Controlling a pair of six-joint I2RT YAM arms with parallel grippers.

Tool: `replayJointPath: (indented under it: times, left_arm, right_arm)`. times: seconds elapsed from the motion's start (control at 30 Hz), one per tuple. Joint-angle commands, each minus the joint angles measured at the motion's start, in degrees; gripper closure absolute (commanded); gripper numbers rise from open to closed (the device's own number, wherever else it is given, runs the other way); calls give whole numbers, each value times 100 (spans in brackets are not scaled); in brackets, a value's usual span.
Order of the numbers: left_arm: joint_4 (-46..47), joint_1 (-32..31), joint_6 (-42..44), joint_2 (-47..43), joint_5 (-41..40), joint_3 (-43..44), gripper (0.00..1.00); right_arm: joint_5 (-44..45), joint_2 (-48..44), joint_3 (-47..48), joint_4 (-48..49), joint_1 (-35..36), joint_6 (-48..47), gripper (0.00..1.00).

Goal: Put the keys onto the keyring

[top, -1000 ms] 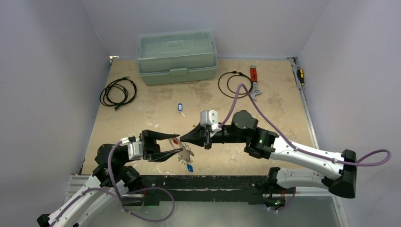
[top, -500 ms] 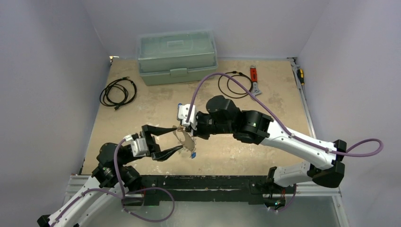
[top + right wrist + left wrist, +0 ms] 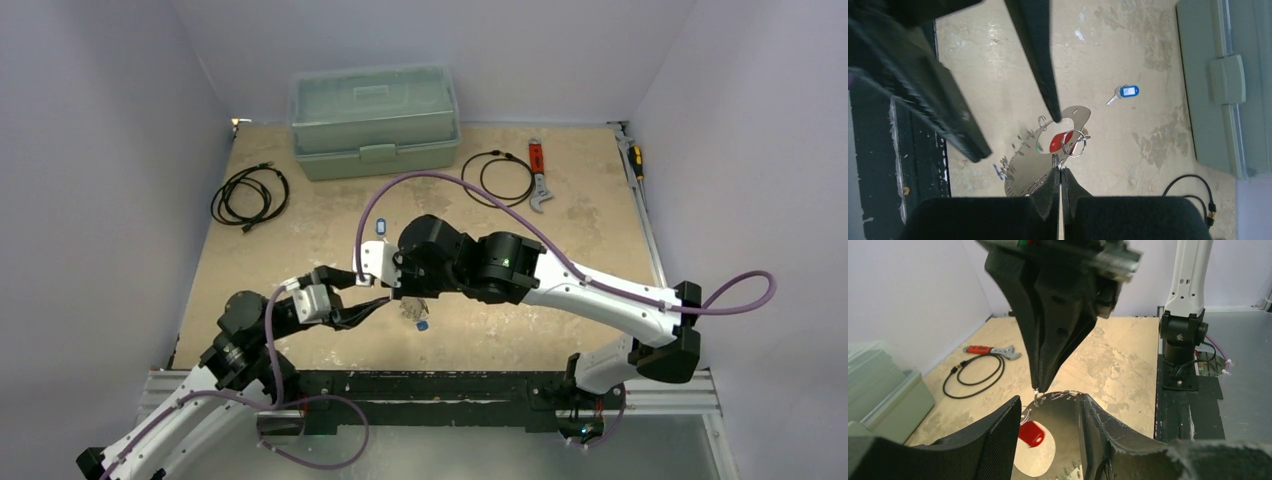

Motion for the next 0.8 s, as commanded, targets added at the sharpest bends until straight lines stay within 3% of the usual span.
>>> replayJointPath:
  times: [0.0,0.17,0.77]
  left_arm:
    - [6,3,107,230,102,209,57]
    - [119,-5,81,339,355,153,58]
    - [228,-3,1,592,805,131,84]
  right_arm:
    - [28,-211,327,35,239,-145,100]
    - [-129,-256,301,92,385,-154,100]
    - [-621,-429,334,190,595,-225,100]
